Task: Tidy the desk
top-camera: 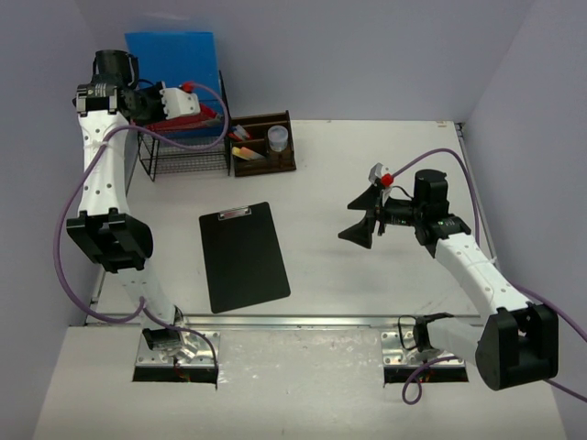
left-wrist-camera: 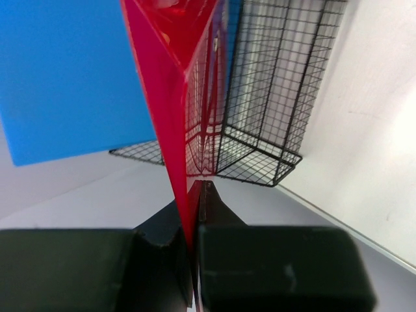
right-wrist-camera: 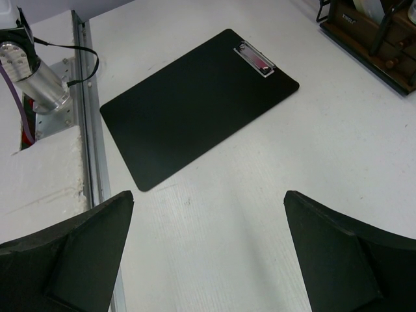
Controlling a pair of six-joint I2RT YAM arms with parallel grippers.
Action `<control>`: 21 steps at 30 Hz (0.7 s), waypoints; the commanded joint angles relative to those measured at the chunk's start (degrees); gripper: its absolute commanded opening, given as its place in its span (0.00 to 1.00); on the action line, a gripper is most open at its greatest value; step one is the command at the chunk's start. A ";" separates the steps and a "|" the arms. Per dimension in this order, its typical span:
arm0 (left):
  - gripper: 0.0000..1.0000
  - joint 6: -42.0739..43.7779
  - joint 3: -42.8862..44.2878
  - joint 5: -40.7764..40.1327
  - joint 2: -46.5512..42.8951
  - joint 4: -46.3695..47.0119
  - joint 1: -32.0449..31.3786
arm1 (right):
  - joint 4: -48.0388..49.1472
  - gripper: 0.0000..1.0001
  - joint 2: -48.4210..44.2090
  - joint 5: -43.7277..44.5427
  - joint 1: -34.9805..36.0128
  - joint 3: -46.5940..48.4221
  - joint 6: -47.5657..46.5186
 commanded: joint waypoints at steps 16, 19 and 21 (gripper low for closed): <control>0.24 -13.98 -9.51 1.04 -6.35 30.70 -0.80 | 2.26 0.99 0.68 -1.34 -0.25 2.05 0.59; 0.15 -14.62 -8.01 3.29 -5.24 30.93 -1.37 | 2.26 0.99 0.59 -1.25 -0.25 1.96 0.48; 0.04 -14.38 -6.00 4.08 -3.90 29.03 -1.50 | 2.26 0.99 0.51 -1.17 -0.25 1.96 0.33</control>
